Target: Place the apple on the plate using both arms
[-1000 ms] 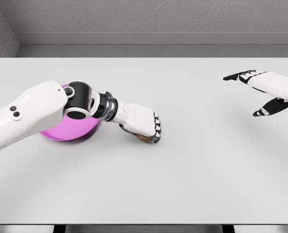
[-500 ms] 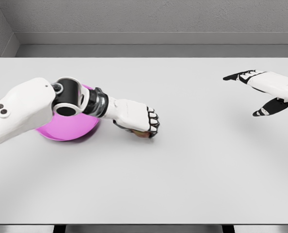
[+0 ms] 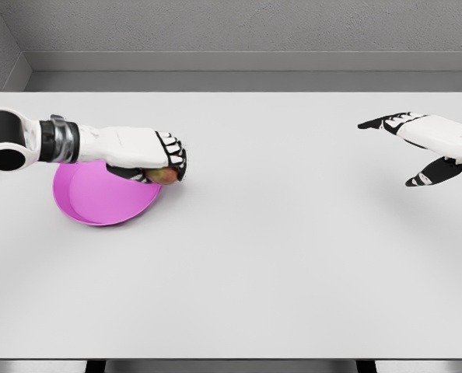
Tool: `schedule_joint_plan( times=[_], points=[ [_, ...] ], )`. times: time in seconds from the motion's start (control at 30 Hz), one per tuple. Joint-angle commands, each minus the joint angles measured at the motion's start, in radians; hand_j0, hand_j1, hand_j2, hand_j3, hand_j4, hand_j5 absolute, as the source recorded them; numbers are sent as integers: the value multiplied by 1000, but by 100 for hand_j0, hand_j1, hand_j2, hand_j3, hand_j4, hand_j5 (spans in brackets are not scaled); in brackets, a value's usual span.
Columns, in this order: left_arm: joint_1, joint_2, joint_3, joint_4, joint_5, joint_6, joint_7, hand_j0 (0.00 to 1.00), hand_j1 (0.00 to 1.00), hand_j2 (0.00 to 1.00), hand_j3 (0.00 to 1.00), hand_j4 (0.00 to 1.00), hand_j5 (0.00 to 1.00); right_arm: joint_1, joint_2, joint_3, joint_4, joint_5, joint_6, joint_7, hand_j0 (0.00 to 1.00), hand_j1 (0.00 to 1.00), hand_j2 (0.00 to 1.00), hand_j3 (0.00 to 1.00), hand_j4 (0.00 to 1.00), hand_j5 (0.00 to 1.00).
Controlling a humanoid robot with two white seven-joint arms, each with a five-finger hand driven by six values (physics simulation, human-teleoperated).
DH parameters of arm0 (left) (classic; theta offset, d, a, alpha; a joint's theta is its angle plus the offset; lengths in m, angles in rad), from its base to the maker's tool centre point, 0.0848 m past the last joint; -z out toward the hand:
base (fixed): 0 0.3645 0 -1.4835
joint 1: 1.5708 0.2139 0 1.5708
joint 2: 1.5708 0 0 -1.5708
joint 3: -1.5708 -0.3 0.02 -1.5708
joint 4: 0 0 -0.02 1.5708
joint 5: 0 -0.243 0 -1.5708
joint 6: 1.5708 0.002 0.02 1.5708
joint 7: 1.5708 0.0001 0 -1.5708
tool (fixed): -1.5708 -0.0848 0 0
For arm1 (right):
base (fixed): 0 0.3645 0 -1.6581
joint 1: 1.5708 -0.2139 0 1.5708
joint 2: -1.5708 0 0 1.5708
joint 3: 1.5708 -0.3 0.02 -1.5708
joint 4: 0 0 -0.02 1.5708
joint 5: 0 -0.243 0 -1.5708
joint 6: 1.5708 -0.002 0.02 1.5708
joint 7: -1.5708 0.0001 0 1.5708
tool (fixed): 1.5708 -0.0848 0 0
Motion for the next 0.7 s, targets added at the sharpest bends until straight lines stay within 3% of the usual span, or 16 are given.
schedule_joint_plan(
  times=[0.0,0.17,0.4,0.47,0.5,0.53,0.57,0.67],
  points=[
    [3,62,58,17,12,4,-1,18,18,18,18,18,18,0,-2,0,0,-3,1,0,100,100,100,100,100,100],
    [17,77,64,86,15,4,-1,18,18,18,18,18,18,0,-2,0,0,-3,1,0,100,100,100,100,100,100],
    [45,95,63,100,-2,4,-10,23,23,23,23,23,23,3,-2,-2,0,-3,-1,0,100,100,100,100,100,100],
    [46,95,63,100,-8,4,-10,43,43,43,43,43,43,3,-2,0,0,-3,-1,0,100,100,100,100,100,100],
    [46,95,63,98,-8,4,-10,47,47,47,47,47,47,3,-2,0,0,-3,1,0,100,100,100,100,100,100],
    [46,95,61,98,-8,4,-10,67,67,67,67,67,67,3,-2,0,0,-3,-1,0,100,100,100,100,100,100],
    [46,94,61,95,-8,4,-10,97,97,97,97,97,97,3,-2,-2,0,-3,-1,0,100,100,100,100,100,100],
    [46,94,61,94,-22,4,-10,100,100,100,100,100,100,3,-2,-2,0,-3,-1,0,100,100,100,100,100,100]
  ],
)
